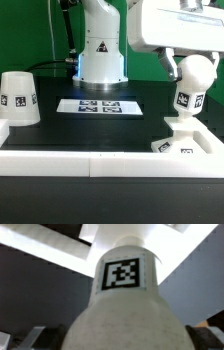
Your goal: Assemble lamp
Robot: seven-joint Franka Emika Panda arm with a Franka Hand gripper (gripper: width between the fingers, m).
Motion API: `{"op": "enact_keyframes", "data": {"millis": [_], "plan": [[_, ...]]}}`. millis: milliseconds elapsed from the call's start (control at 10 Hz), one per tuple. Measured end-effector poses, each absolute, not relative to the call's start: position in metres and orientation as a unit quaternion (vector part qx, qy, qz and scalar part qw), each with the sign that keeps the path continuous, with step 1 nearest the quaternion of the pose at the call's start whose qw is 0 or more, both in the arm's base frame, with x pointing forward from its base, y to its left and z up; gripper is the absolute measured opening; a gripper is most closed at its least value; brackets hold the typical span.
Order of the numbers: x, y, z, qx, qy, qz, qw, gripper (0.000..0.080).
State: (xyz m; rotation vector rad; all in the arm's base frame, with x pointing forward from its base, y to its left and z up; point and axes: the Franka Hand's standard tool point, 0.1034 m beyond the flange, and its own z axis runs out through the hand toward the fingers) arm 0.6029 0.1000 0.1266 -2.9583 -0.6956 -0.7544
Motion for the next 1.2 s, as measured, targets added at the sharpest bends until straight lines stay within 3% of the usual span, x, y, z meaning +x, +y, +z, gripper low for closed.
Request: {"op": "enact_keyframes", "data": {"millis": [800, 900, 1200], "plan": [[0.601, 0.088, 0.119, -0.933, -0.214, -0.289, -0.01, 0.0579], [0.601, 0.088, 0.119, -0.933, -0.214, -0.289, -0.01, 0.0638], [0.601, 0.088, 0.119, -0.933, -0.214, -0.289, -0.01, 0.0697]]}}
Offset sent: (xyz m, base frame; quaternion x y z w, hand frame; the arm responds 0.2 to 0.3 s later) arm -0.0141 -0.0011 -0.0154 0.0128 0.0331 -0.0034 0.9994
